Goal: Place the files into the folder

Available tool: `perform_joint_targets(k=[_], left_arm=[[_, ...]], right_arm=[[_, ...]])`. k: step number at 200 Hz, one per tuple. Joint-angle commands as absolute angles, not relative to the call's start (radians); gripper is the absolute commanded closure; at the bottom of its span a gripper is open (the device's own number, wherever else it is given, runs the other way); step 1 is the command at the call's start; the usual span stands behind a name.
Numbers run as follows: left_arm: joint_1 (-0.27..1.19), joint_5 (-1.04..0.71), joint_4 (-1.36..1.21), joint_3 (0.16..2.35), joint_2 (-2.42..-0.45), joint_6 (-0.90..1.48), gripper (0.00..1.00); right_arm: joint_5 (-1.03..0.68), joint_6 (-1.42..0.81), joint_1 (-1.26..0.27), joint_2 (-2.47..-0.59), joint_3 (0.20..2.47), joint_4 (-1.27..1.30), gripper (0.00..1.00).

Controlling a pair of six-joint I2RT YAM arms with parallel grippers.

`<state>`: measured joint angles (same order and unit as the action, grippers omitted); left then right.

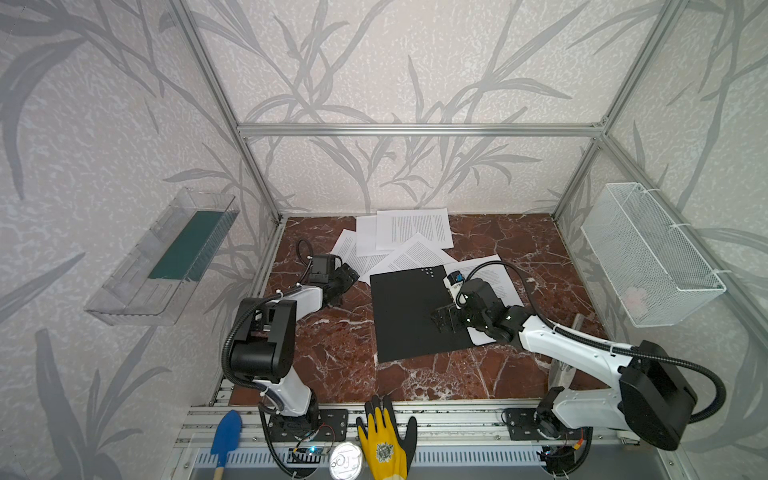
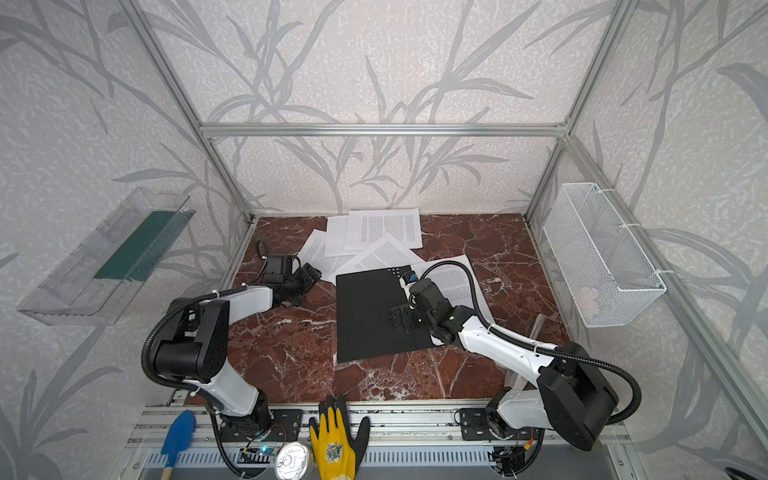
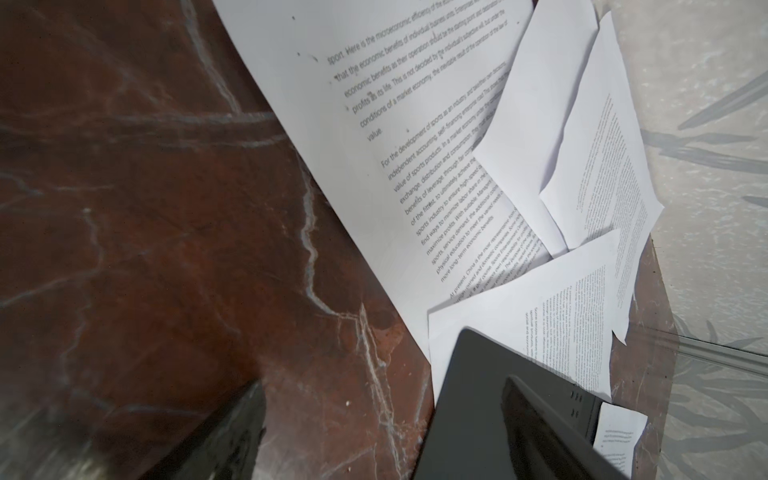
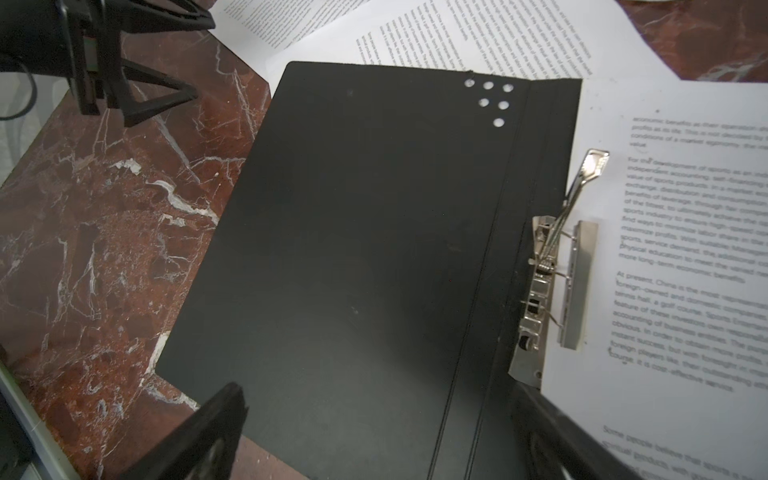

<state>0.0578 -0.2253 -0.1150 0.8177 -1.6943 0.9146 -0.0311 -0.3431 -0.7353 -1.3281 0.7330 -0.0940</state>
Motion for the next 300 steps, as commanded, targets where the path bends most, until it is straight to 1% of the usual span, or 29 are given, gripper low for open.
perform_joint_targets(k=[1, 56, 77, 133, 166, 204, 230, 247, 265, 286, 300], left_arm=[[0.049, -0.264, -0.213, 0.860, -1.753, 0.944, 0.11], [0.044, -0.335, -0.415, 0.872, -1.922, 1.044, 0.13], [0.040, -0.337, -0.477, 0.869, -1.941, 1.053, 0.12], [0.009, -0.422, -0.738, 0.867, -2.022, 1.135, 0.13], [0.000, -0.434, -0.805, 0.872, -2.028, 1.121, 0.12], [-0.015, -0.467, -0.926, 0.877, -2.053, 1.147, 0.16], [-0.029, -0.420, -0.798, 0.896, -1.994, 1.063, 0.17], [-0.056, -0.372, -0.608, 0.931, -1.960, 1.048, 0.16], [-0.081, -0.342, -0.509, 0.952, -1.937, 1.015, 0.16], [-0.105, -0.339, -0.410, 1.004, -1.942, 0.968, 0.14], [-0.125, -0.376, -0.373, 1.052, -1.975, 0.953, 0.13]], right_arm=[[-0.025, -0.332, -0.760, -1.355, 0.735, -0.049, 0.01], [-0.050, -0.346, -0.764, -1.435, 0.746, -0.022, 0.01], [-0.061, -0.349, -0.764, -1.462, 0.748, -0.009, 0.01], [-0.088, -0.360, -0.764, -1.530, 0.768, 0.000, 0.01], [-0.103, -0.364, -0.764, -1.548, 0.772, 0.009, 0.01], [-0.112, -0.367, -0.764, -1.561, 0.777, 0.010, 0.01], [-0.115, -0.367, -0.764, -1.564, 0.778, 0.009, 0.01], [-0.116, -0.367, -0.764, -1.568, 0.781, 0.003, 0.01], [-0.112, -0.365, -0.764, -1.567, 0.782, 0.000, 0.01], [-0.103, -0.362, -0.764, -1.571, 0.787, -0.010, 0.01], [-0.110, -0.362, -0.764, -1.576, 0.790, -0.010, 0.01]])
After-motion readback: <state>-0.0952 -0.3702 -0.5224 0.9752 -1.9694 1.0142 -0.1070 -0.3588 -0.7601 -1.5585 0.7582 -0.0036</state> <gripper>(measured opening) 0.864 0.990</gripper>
